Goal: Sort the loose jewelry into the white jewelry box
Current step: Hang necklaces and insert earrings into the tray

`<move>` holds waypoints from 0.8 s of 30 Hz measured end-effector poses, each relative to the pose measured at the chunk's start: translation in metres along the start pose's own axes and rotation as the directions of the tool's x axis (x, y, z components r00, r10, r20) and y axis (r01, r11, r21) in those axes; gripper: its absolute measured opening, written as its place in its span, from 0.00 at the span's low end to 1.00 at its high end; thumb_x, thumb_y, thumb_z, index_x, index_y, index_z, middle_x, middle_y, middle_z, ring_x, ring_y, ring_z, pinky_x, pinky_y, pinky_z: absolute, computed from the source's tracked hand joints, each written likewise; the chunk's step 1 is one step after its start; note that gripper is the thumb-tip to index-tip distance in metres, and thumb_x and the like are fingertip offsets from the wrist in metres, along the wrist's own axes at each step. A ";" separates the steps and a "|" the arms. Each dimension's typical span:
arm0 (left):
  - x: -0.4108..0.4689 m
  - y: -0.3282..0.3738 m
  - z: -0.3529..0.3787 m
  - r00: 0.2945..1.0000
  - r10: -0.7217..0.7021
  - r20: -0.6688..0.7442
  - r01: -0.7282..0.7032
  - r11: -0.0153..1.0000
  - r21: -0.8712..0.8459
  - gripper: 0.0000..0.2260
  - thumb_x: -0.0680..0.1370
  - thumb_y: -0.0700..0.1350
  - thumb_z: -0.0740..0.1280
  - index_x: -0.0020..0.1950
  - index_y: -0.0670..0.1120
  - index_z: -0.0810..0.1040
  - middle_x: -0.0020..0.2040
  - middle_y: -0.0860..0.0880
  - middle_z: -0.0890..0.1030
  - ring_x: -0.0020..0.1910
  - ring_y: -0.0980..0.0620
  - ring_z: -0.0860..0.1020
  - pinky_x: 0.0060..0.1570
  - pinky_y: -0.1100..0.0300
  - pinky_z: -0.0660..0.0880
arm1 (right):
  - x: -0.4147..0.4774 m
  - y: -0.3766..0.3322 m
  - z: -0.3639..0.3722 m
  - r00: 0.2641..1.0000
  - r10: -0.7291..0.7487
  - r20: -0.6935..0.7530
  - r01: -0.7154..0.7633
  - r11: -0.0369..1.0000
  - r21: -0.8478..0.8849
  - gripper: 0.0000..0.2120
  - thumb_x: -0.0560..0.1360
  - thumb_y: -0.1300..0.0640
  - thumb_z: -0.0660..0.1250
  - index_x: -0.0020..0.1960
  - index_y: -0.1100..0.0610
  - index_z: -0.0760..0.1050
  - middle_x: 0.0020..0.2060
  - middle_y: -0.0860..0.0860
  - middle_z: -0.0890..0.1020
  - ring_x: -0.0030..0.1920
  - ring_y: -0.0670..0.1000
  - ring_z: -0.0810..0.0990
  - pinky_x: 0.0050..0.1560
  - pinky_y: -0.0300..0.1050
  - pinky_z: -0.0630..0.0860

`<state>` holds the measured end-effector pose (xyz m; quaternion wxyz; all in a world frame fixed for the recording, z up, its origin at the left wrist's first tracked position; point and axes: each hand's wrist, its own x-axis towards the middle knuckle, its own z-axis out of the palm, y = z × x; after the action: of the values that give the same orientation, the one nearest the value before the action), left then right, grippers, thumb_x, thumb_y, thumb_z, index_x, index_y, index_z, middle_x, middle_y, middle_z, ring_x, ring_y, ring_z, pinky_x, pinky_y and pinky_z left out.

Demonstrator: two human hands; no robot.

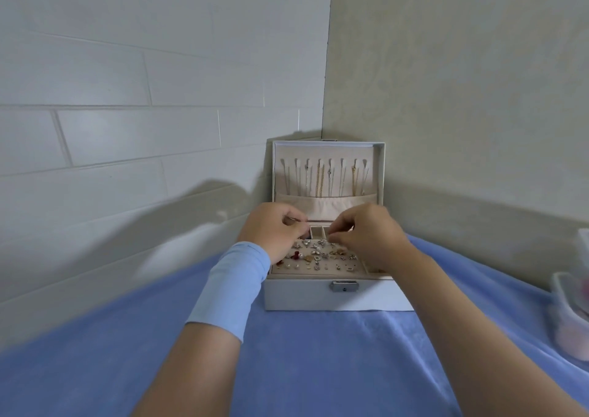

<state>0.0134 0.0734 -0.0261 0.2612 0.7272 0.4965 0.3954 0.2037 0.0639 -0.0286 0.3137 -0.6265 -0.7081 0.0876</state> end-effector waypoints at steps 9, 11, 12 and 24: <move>0.001 -0.003 0.003 1.000 0.017 -0.002 -0.017 0.997 0.071 0.07 0.77 0.44 0.69 0.42 0.53 0.83 0.36 0.58 0.81 0.34 0.62 0.77 0.34 0.69 0.70 | 0.003 -0.008 0.004 0.995 -0.025 0.095 0.047 0.970 -0.237 0.05 0.73 0.47 0.75 0.40 0.41 0.81 0.37 0.37 0.80 0.43 0.40 0.79 0.45 0.40 0.75; 0.002 -0.004 0.004 1.000 0.022 0.000 -0.022 0.996 0.084 0.06 0.77 0.44 0.69 0.42 0.53 0.84 0.36 0.59 0.81 0.34 0.62 0.76 0.34 0.69 0.68 | 0.003 -0.008 0.004 0.993 -0.025 0.118 0.051 0.974 -0.220 0.07 0.73 0.47 0.76 0.39 0.40 0.80 0.36 0.36 0.79 0.41 0.39 0.78 0.43 0.38 0.74; 0.002 -0.004 0.005 1.000 0.025 -0.001 -0.025 0.995 0.093 0.06 0.77 0.44 0.69 0.43 0.52 0.85 0.35 0.59 0.80 0.34 0.63 0.76 0.34 0.70 0.68 | 0.004 -0.008 0.003 0.991 -0.029 0.127 0.057 0.972 -0.226 0.06 0.73 0.47 0.75 0.39 0.40 0.80 0.36 0.36 0.79 0.40 0.38 0.77 0.41 0.37 0.72; 0.000 0.001 0.005 1.000 0.010 0.009 -0.011 0.999 0.050 0.06 0.77 0.44 0.69 0.45 0.51 0.86 0.39 0.55 0.83 0.35 0.56 0.81 0.25 0.74 0.68 | 0.003 -0.006 -0.003 0.977 -0.085 0.195 0.147 0.932 -0.331 0.04 0.77 0.45 0.70 0.48 0.40 0.84 0.49 0.39 0.81 0.44 0.41 0.74 0.40 0.38 0.67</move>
<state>0.0184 0.0730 -0.0281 0.2429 0.7379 0.5014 0.3809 0.2008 0.0643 -0.0221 0.1398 -0.6183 -0.7734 -0.0006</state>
